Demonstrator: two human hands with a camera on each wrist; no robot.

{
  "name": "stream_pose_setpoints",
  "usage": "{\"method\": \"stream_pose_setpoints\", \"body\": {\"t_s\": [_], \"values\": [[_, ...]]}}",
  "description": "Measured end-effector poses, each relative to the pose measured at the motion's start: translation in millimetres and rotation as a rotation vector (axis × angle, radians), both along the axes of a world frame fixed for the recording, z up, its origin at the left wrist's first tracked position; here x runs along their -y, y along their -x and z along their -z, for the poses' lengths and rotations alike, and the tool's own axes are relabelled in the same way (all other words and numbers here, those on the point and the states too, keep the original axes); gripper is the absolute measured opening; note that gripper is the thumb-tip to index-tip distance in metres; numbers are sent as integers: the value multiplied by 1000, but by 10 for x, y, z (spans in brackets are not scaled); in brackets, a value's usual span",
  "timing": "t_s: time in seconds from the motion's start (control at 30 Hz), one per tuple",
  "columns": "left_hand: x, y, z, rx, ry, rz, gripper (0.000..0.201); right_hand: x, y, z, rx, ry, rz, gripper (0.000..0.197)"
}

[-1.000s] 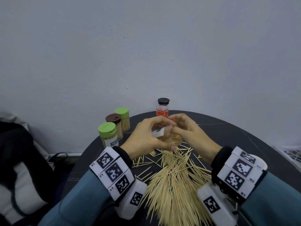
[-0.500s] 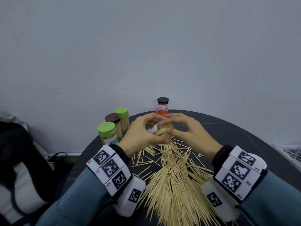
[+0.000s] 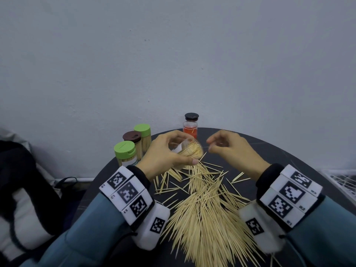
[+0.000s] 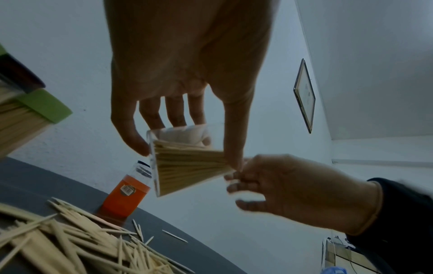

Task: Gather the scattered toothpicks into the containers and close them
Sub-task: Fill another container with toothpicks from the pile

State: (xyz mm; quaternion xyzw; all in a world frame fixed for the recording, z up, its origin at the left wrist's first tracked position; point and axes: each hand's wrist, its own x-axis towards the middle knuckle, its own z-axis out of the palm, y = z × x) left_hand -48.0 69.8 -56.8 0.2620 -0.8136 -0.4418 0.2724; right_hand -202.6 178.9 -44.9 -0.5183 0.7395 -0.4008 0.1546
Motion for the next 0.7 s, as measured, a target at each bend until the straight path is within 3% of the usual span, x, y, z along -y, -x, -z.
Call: {"method": "stream_pose_setpoints", "body": {"t_s": [0.13, 0.23, 0.33, 0.43, 0.7], "values": [[20, -1, -3, 14, -46, -45, 59, -106, 12, -1, -264, -682, -28, 43], [13, 0, -24, 11, -55, -43, 59, -203, -85, 48, -389, -921, -73, 46], [-21, -8, -58, 10, -59, -23, 57, -335, -183, 98, -457, -1013, -78, 58], [-58, -17, -80, 12, -60, -1, 56, -455, -253, 125, -509, -1056, -59, 82], [-137, -14, -96, 13, -88, 24, 55, -572, -421, 191, -478, -947, -11, 74]]}}
